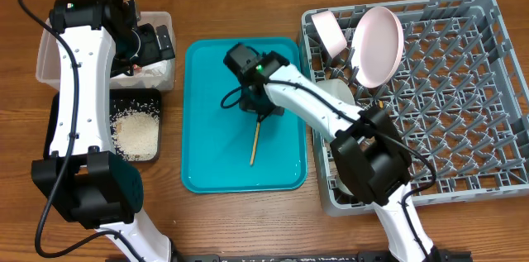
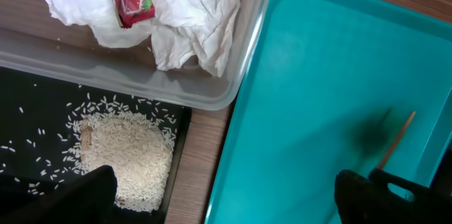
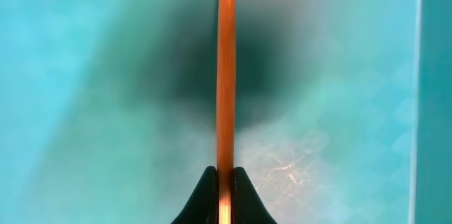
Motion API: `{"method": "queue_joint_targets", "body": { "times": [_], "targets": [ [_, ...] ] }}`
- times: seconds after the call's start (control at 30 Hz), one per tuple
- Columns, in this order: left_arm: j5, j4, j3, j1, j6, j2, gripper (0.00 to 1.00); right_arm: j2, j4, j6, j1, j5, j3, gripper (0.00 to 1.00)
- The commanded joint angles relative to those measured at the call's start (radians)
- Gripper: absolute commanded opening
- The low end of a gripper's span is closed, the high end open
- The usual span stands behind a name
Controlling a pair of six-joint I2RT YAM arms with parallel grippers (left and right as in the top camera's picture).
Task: Sort waste into correct bins and load items into the dishwasher
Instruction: 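Return the right gripper to the tray and grasp the remaining chopstick, then carry the wooden chopstick right and release it into the rack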
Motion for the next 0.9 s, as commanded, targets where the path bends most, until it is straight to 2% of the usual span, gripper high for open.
{"method": "queue_joint_targets", "body": {
  "times": [0.0,0.17,0.4,0.53,0.6,0.87],
  "targets": [
    [0.003,0.002,0.021,-0.001,-0.006,0.001,1.00,-0.125,-0.013,-0.123,0.006,0.003,0.041,0.04],
    [0.003,0.002,0.021,-0.001,-0.006,0.001,1.00,-0.285,-0.088,-0.162,0.003,0.089,0.041,0.04],
    [0.003,0.002,0.021,-0.001,-0.006,0.001,1.00,-0.481,-0.353,-0.136,-0.012,0.311,0.041,0.04],
    [0.003,0.002,0.021,-0.001,-0.006,0.001,1.00,-0.513,-0.519,-0.049,-0.037,0.450,0.039,0.04],
    [0.003,0.002,0.021,-0.001,-0.006,0.001,1.00,-0.512,-0.572,-0.049,-0.066,0.468,0.036,0.04],
    [0.003,0.002,0.021,-0.001,-0.006,0.001,1.00,-0.513,-0.626,-0.095,-0.202,0.481,-0.072,0.04]
  ]
}}
